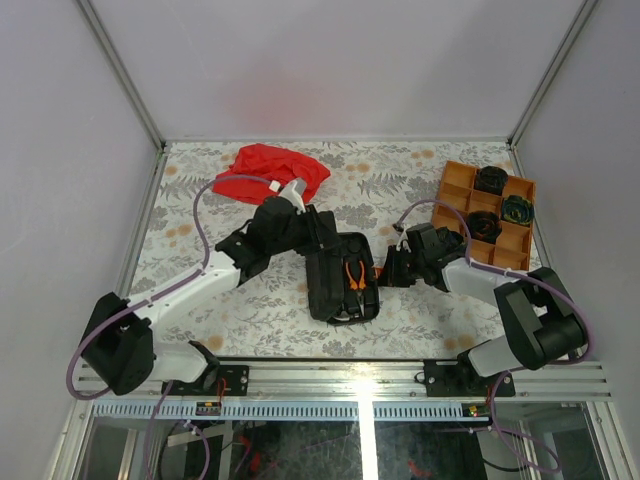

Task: Sort the tools into containers
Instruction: Close the storage box at the center of the board.

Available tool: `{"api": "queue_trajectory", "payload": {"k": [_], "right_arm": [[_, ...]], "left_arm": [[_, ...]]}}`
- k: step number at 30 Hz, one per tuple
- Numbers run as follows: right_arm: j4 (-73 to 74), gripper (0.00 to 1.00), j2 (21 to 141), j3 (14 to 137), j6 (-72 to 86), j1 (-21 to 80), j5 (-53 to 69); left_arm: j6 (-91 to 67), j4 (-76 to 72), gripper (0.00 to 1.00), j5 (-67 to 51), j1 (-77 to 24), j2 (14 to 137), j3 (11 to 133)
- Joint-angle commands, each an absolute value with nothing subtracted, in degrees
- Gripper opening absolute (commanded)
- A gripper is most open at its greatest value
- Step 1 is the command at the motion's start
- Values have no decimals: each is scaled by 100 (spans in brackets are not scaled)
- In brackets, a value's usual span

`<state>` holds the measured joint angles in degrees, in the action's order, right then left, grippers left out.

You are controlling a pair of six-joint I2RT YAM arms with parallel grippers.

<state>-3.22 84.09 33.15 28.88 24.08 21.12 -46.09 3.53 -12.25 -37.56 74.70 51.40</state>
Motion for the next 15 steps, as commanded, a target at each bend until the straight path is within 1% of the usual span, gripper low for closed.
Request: {"api": "queue_trajectory", "payload": {"k": [1, 11, 15], "right_arm": [[-838, 9, 8106, 3277, 3154, 2519, 2279], [-1142, 10, 7618, 3140, 3528, 2508, 1712], [-1004, 15, 7262, 3163, 3515, 2506, 1293]], "left_arm": [[-4643, 459, 24, -1299, -3914, 7879, 5064], [-4461, -12, 24, -1491, -4043, 8463, 5365], [-4221, 54, 25, -1640, -4046, 8520, 5651]]}}
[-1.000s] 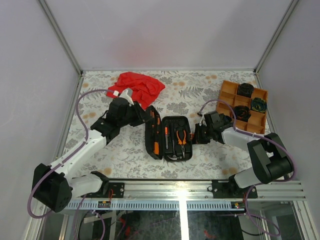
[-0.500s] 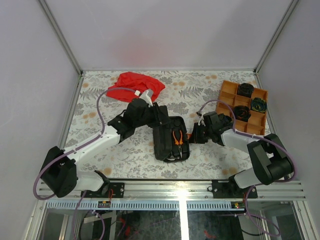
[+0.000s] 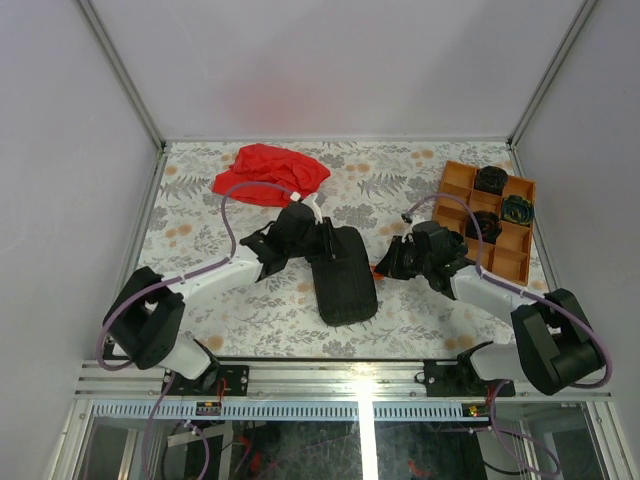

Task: Sort the tools into containers
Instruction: Close the storage box at the center of the board.

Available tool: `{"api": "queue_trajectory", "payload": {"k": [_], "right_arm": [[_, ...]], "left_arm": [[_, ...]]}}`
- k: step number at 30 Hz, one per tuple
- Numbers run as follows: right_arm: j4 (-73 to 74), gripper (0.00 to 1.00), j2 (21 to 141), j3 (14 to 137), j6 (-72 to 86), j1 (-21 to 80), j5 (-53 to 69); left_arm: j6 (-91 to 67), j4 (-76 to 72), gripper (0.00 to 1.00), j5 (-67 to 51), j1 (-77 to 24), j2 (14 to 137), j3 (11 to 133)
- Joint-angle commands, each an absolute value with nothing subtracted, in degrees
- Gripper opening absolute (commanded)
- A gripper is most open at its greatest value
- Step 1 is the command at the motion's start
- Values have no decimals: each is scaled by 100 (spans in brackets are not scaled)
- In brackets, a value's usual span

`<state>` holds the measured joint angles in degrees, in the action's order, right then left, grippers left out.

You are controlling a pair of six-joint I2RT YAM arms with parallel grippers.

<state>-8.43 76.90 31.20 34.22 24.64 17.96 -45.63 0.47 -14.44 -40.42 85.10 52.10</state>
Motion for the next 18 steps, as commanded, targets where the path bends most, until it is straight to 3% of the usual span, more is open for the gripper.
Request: {"api": "queue_trajectory", "payload": {"k": [1, 7, 14, 18], "right_arm": [[-911, 17, 7139, 3172, 3479, 2506, 1134], [-219, 30, 6630, 3158, 3032, 2511, 98], [-977, 30, 6518, 2962, 2616, 2505, 2044], [-817, 22, 6681, 2976, 2865, 2516, 1898]], "left_arm": [[-4136, 136, 25, -1632, -4043, 8499, 5790], [-3698, 654, 30, -1267, -4042, 8466, 6109], [-3589, 984, 29, -970, -4047, 8753, 5920], [-3604, 958, 29, -921, -4060, 8830, 5817]]}}
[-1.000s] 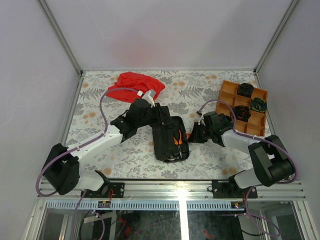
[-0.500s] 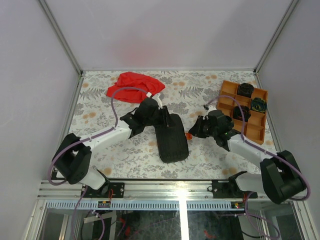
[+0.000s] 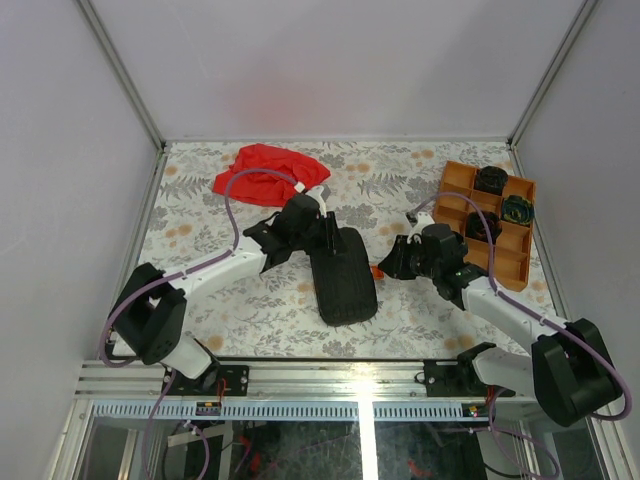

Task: Sort the tools into containers
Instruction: Close the storage box at the center of the board.

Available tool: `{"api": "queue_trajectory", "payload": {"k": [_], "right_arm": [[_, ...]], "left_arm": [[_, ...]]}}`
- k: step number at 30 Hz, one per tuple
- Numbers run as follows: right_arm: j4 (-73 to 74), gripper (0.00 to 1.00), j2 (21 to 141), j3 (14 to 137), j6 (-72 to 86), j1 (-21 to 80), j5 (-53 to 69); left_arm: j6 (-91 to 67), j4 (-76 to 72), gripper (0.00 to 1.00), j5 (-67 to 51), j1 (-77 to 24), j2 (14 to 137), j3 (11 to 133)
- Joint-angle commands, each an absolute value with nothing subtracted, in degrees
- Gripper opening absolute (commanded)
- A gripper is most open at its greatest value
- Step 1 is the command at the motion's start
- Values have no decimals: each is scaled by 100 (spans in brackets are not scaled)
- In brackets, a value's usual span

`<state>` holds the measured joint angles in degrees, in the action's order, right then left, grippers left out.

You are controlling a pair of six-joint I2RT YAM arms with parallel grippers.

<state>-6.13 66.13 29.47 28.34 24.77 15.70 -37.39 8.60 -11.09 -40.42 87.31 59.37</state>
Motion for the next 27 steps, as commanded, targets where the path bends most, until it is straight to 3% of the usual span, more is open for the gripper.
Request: {"api": "queue_trajectory", "payload": {"k": [1, 7, 13, 21, 27], "right_arm": [[-756, 20, 6715, 2971, 2899, 2528, 1849], [-351, 16, 7072, 3166, 2890, 3083, 1530], [-1028, 17, 7219, 3073, 2915, 3182, 2597], [55, 38, 6542, 3128, 2973, 3182, -176], [-138, 49, 6864, 2958, 3134, 3120, -328]], "left_arm": [[-3604, 976, 29, -896, -4060, 8839, 5804], [-3472, 1145, 29, -686, -4072, 8876, 5832], [-3372, 1227, 29, -646, -4076, 8974, 5888], [-3208, 1318, 28, -530, -4195, 9124, 5764], [-3147, 1318, 23, -474, -4340, 9261, 5597]]}}
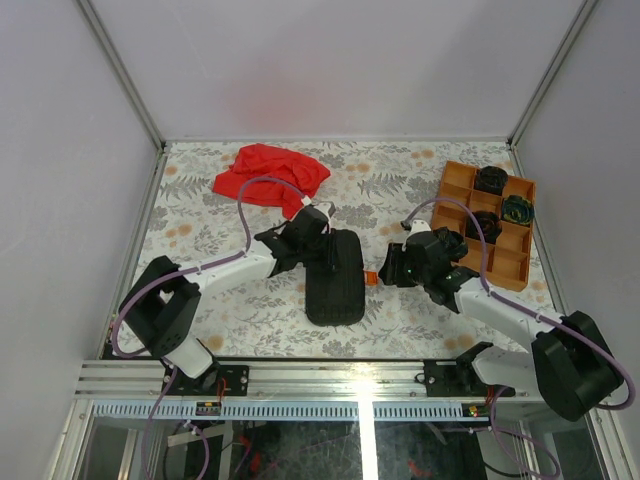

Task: Sort the tools into containers
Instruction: Close the storage box at the center of the board.

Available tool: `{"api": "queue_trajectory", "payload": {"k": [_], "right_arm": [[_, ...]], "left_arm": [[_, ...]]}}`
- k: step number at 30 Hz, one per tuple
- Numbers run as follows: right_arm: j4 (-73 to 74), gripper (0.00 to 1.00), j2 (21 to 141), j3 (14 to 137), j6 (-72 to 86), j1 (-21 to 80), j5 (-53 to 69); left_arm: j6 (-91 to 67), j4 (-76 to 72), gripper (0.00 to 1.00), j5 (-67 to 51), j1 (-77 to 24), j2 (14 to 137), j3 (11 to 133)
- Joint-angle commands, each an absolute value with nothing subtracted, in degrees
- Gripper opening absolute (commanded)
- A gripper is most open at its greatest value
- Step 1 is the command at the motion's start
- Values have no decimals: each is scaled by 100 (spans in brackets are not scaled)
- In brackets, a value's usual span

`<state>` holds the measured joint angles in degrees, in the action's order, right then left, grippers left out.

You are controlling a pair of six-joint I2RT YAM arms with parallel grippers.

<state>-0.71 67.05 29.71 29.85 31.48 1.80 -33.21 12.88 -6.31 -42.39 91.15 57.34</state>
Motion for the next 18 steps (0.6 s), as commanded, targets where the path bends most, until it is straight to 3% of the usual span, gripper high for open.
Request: {"api": "queue_trajectory", "payload": {"k": [1, 9, 18], "right_arm": [[-262, 50, 6903, 2909, 3159, 3063, -233], [-1670, 47, 7435, 2542, 3313, 2111, 1787], [-2228, 45, 8334, 2666, 3441, 1867, 2886]], "left_arm": [[-3147, 1323, 21, -462, -4360, 9280, 5580], [-3219, 1416, 1, -273, -4443, 9455, 5460], [-3382, 1516, 0, -124, -4492, 9607, 5440]]}}
